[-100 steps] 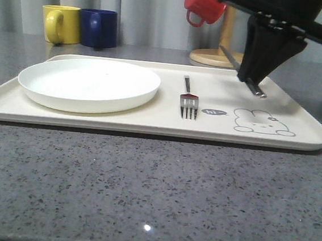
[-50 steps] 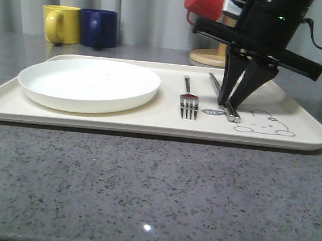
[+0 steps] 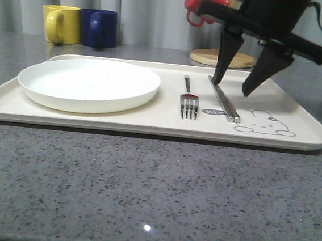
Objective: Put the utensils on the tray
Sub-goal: 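Place the chopsticks on the tray beside the fork and release, then grasp the steel spoon by its handle with the right gripper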
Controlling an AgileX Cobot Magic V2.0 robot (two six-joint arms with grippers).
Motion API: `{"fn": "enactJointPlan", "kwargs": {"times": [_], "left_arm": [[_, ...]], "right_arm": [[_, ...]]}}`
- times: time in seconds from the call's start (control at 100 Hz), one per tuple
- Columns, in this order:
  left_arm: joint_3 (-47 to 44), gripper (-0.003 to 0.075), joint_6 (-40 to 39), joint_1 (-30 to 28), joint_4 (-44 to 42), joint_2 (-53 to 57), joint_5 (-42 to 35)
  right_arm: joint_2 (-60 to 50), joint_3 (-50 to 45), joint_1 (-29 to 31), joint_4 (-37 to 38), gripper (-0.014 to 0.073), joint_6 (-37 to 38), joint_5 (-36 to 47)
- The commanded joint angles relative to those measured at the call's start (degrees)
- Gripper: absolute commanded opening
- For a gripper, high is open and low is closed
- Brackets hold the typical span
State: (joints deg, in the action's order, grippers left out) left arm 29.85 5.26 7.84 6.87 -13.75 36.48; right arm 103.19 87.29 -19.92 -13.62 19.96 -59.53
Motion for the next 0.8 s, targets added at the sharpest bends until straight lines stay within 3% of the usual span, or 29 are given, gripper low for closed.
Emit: {"fn": "enactJointPlan", "kwargs": {"times": [0.0,0.16,0.33,0.79], "left_arm": [[1.5,-0.0019,-0.6,0.4,0.7,-0.6,-4.4],[1.5,-0.0019,-0.6,0.4,0.7,-0.6,-4.4],[1.5,-0.0019,-0.6,0.4,0.7,-0.6,-4.4],[1.5,-0.0019,-0.6,0.4,0.7,-0.6,-4.4]], "right_arm": [[-6.8,1.5,0.0,4.6,0.0372,-0.1,1.0],[-11.6,1.5,1.1,18.2,0.0372,-0.1,-2.5],[-13.8,1.5,6.9,27.3,0.0372,-1.0,-8.8],[-11.4,1.5,31.0,21.7,0.0372,-14.2,-8.4]]}}
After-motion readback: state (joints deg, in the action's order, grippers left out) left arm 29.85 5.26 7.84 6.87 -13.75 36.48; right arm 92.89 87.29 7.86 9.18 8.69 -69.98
